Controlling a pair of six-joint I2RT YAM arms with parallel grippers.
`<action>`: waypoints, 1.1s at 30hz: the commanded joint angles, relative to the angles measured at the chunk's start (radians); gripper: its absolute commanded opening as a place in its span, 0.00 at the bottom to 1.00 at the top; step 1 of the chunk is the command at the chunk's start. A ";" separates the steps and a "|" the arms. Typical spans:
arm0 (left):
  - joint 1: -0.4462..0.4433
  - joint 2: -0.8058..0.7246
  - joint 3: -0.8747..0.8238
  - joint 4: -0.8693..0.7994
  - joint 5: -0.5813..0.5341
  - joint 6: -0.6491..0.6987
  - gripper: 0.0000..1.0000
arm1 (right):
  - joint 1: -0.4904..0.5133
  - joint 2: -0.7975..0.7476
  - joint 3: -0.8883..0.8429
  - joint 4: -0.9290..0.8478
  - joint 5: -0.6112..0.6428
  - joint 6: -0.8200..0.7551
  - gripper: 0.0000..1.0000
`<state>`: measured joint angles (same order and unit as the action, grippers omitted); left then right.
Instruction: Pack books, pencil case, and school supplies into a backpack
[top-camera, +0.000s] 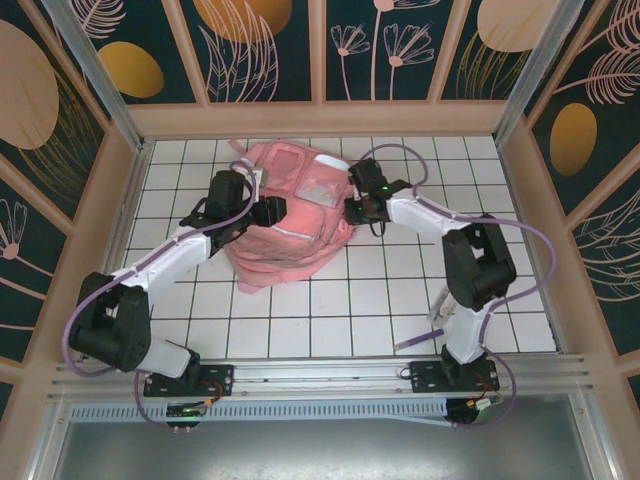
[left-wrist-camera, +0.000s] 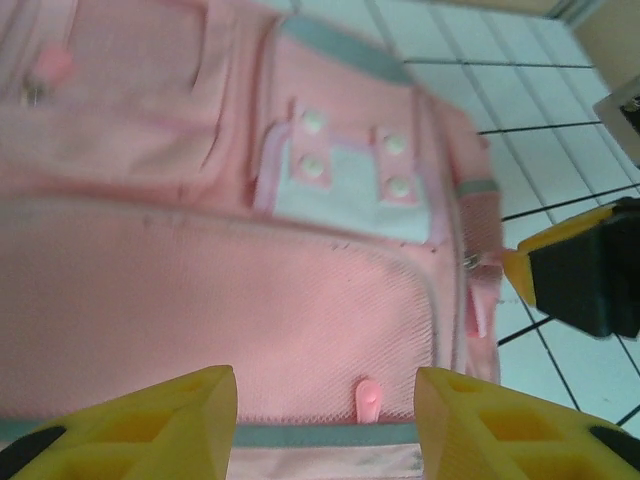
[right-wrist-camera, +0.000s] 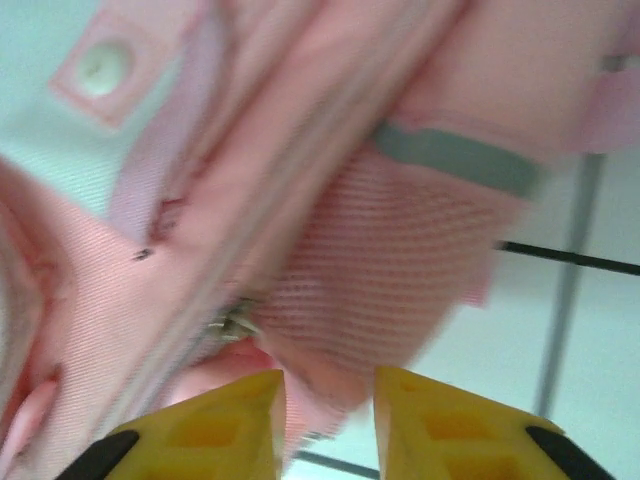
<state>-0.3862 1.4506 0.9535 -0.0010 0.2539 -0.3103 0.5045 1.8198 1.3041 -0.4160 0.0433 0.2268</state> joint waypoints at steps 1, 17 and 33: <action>-0.003 0.009 0.013 0.053 -0.012 0.143 0.50 | -0.085 -0.097 -0.109 0.168 0.054 0.176 0.38; -0.117 -0.147 -0.053 -0.251 -0.332 -0.028 0.65 | -0.059 -0.245 -0.383 0.387 0.054 0.457 0.56; 0.027 -0.415 -0.386 -0.104 -0.339 -0.043 0.99 | -0.154 0.091 -0.181 0.531 -0.471 0.292 0.04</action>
<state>-0.3653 1.0248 0.5755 -0.1627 -0.1349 -0.4019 0.3988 1.8706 1.0676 0.0124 -0.3389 0.5743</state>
